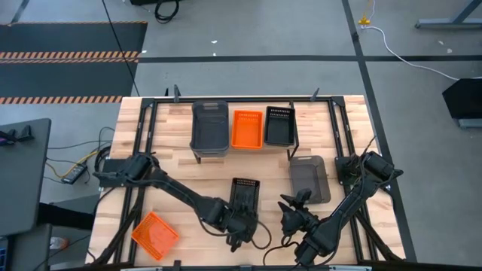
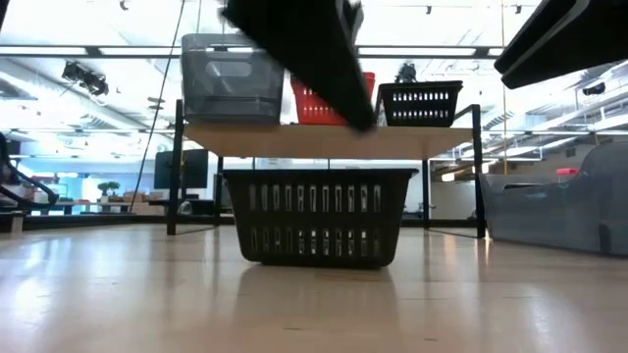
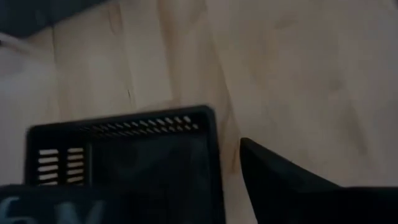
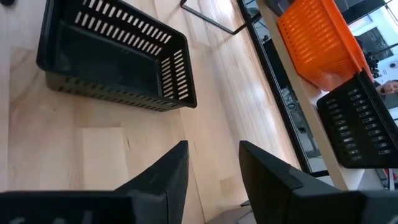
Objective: Stack baskets on shelf by color
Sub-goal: Stack the black bin on the black bin on the shelf
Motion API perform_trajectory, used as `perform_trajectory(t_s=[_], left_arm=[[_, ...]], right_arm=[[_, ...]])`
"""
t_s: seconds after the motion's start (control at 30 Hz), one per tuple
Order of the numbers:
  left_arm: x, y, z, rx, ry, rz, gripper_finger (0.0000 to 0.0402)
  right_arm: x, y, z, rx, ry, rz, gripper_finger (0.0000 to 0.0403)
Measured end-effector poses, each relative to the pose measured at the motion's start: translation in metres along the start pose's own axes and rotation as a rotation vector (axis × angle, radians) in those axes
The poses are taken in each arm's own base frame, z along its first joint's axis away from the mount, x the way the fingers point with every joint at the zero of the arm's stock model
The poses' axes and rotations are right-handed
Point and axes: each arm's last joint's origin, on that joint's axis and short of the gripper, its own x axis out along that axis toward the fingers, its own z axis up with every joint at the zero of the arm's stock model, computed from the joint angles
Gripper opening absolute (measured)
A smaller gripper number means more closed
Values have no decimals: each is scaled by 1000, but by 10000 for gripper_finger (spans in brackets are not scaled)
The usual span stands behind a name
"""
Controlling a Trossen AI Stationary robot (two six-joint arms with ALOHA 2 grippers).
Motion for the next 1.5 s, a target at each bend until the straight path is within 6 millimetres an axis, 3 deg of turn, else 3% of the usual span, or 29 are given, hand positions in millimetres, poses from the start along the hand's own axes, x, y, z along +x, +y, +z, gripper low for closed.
perform_trajectory(t_s=[0.2, 0.37, 0.53, 0.63, 0.8, 0.97, 1.17, 1.3, 1.5], left_arm=[[-42, 0, 17, 10, -5, 2, 155], [-83, 3, 27, 4, -99, 138, 139], [-117, 18, 33, -51, -215, 282, 121], [-132, 29, 35, -73, -248, 302, 115], [-137, 45, 31, -91, -252, 353, 108], [-128, 66, 14, -131, -217, 413, 100], [-127, 76, -29, -204, -257, 476, 89], [-148, 83, -56, -314, -337, 483, 81], [-172, 77, -72, -403, -521, 418, 70]], right_arm=[[-1, 1, 2, 24, -49, -11, 148], [-2, 5, 7, 75, -132, -25, 148], [-3, 14, 15, 117, -180, 15, 148], [-4, 21, 23, 118, -213, 50, 148], [1, 31, 41, 109, -223, 162, 148], [17, 33, 60, 98, -191, 329, 148], [39, 29, 75, 96, -153, 507, 148], [54, 22, 77, 131, -111, 485, 148], [75, 15, 83, 200, -59, 530, 148]])
